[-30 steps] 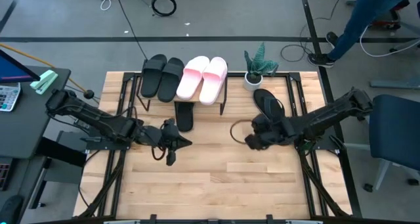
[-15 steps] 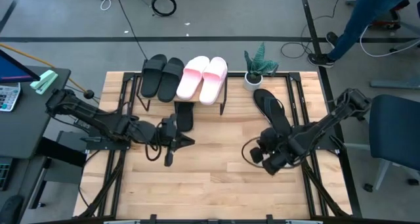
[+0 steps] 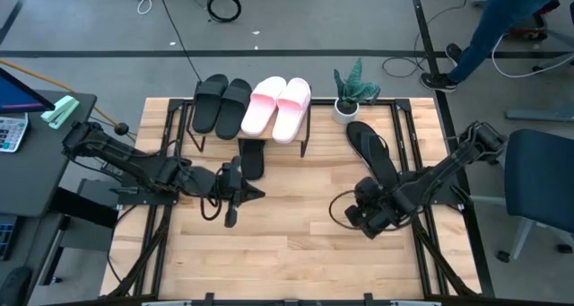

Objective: Pick and place slides into the shelf
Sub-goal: Put the black slipper under the shelf

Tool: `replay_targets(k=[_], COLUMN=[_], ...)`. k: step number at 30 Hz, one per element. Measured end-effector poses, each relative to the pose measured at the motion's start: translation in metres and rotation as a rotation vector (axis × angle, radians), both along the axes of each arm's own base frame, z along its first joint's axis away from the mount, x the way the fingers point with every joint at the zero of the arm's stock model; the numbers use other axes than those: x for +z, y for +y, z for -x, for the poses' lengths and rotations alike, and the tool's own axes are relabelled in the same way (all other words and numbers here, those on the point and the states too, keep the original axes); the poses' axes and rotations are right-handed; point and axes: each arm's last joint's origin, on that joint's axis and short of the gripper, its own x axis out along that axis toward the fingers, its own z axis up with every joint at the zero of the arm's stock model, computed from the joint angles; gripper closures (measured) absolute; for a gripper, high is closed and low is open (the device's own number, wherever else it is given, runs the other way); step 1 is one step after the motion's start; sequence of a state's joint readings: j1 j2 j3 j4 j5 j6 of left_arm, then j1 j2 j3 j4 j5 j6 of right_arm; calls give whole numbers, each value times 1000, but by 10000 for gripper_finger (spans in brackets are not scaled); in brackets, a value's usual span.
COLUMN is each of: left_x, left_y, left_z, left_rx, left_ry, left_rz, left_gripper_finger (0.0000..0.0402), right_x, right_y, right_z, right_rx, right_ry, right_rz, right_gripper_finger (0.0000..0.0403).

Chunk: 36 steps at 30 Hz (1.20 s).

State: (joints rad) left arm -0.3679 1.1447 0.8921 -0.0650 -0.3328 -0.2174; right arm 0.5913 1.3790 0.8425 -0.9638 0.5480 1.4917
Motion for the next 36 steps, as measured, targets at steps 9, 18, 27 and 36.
replay_targets(k=[9, 18, 27, 36], left_x=[0, 0, 0, 0], left_y=[0, 0, 0, 0], left_z=[0, 0, 0, 0], left_rx=[9, 17, 17, 17], left_ry=[0, -2, -2, -1], left_rz=[30, 30, 30, 29], left_gripper_finger=[388, 389, 380, 387], right_x=[6, -19, -43, -55], right_y=[-47, -74, -95, -107], right_z=[10, 5, 18, 14], right_rx=[-181, -187, -347, -350], right_ry=[221, 233, 235, 182], right_rz=[139, 166, 185, 176], right_gripper_finger=[282, 252, 250, 250])
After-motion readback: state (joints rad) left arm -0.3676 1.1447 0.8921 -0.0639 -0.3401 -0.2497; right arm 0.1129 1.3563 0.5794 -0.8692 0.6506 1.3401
